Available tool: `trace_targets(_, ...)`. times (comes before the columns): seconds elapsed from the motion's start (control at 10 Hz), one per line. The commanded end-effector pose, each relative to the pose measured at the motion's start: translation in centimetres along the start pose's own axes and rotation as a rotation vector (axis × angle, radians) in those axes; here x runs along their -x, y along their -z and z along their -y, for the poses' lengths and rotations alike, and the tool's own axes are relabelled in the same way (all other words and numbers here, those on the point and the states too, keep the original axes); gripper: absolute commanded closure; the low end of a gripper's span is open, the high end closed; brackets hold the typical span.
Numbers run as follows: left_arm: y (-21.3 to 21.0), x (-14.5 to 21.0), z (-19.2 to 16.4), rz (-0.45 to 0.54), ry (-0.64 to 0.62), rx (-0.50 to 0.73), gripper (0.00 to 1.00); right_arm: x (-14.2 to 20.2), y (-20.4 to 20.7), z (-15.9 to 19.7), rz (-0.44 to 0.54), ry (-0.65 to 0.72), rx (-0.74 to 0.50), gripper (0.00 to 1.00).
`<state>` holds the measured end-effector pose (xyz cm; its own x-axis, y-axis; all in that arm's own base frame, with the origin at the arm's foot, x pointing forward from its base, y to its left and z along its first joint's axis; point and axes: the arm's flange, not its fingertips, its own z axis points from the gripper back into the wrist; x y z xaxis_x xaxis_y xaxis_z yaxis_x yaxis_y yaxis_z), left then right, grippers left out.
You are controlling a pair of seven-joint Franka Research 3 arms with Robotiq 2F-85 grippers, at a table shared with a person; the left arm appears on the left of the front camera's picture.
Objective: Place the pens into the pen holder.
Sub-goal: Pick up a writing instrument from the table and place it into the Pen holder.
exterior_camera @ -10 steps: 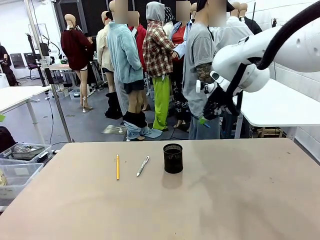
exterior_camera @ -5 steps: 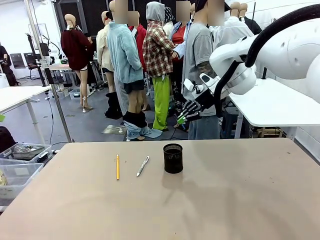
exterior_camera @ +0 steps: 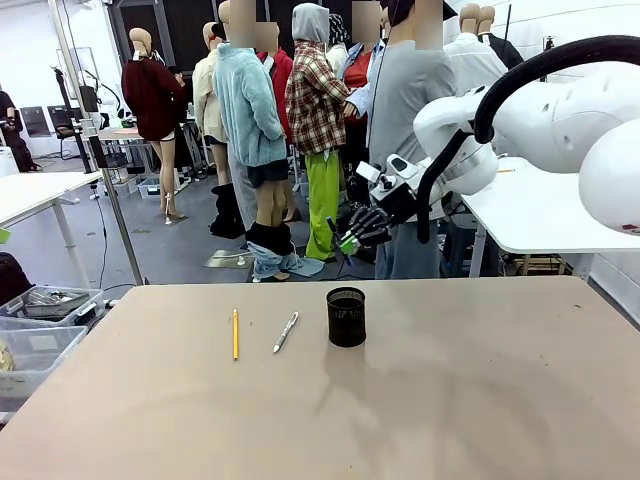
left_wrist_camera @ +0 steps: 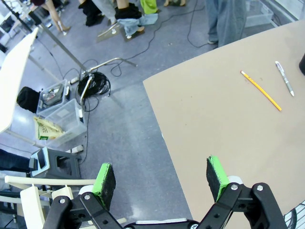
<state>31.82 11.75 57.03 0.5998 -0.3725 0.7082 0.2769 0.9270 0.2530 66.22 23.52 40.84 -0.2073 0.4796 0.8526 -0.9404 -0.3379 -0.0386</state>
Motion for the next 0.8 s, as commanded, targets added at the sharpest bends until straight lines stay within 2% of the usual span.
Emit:
trace_targets(0.0,0.0,-0.1,-0.1,0.003,0.000,-0.005,0.00,0.1,0.6,1.1,0.035,0.006,-0.111,1.00)
trace_targets(0.2,0.0,-0.1,-0.1,0.003,0.000,-0.005,0.00,-0.2,1.3,-0.1,0.075,-0.015,-0.187,1.00)
trace_targets(0.4,0.0,-0.1,-0.1,0.003,0.000,-0.005,0.00,1.3,2.6,-1.1,0.057,0.013,-0.229,1.00)
trace_targets(0.7,0.0,-0.1,-0.1,0.003,0.000,-0.005,0.00,2.9,3.4,-1.1,0.082,0.053,-0.226,1.00)
